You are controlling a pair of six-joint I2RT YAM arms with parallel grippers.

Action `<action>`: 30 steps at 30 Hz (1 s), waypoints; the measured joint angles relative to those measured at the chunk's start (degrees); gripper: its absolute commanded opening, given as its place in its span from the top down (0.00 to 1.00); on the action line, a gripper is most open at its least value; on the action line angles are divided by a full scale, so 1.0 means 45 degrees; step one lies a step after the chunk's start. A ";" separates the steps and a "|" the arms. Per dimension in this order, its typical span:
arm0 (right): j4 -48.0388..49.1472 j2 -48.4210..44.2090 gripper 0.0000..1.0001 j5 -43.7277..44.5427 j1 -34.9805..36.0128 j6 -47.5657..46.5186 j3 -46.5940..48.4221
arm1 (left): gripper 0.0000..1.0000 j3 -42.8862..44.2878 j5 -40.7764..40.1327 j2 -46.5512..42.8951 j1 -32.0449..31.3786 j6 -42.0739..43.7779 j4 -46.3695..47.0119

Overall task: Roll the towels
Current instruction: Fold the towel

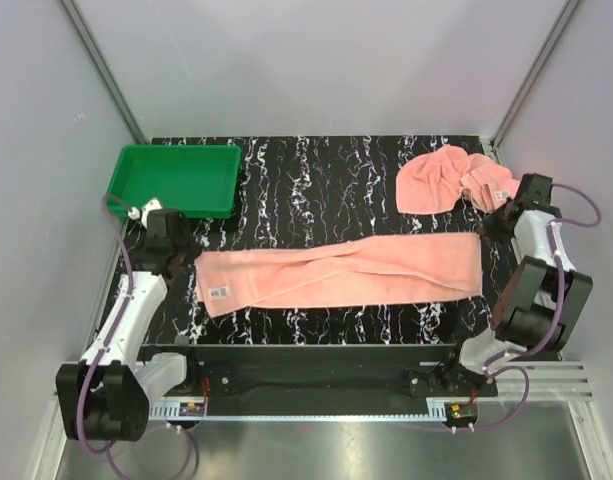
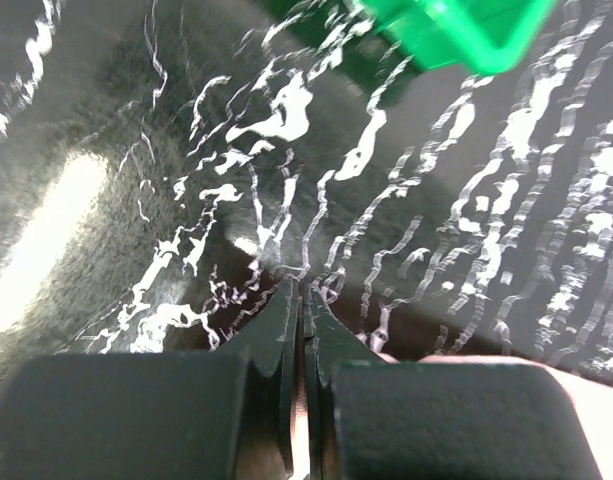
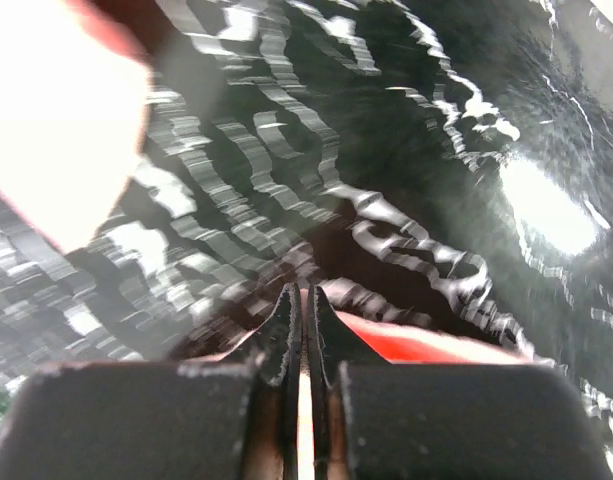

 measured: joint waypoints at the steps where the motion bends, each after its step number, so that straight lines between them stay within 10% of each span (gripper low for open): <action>1: -0.0238 -0.0549 1.00 -0.0087 0.0015 0.0044 0.0126 | 1.00 0.0296 0.0019 -0.0233 -0.0005 0.0092 -0.0306; 21: -0.3483 -0.9602 1.00 0.1938 -0.0389 0.0597 0.1137 | 1.00 0.6392 -0.0248 -0.4454 0.0024 0.3118 -0.7509; 30: -0.3453 -0.8670 1.00 0.1545 -0.1409 0.0923 -0.0185 | 1.00 0.5673 -0.1073 -0.4682 0.0019 0.3551 -0.7830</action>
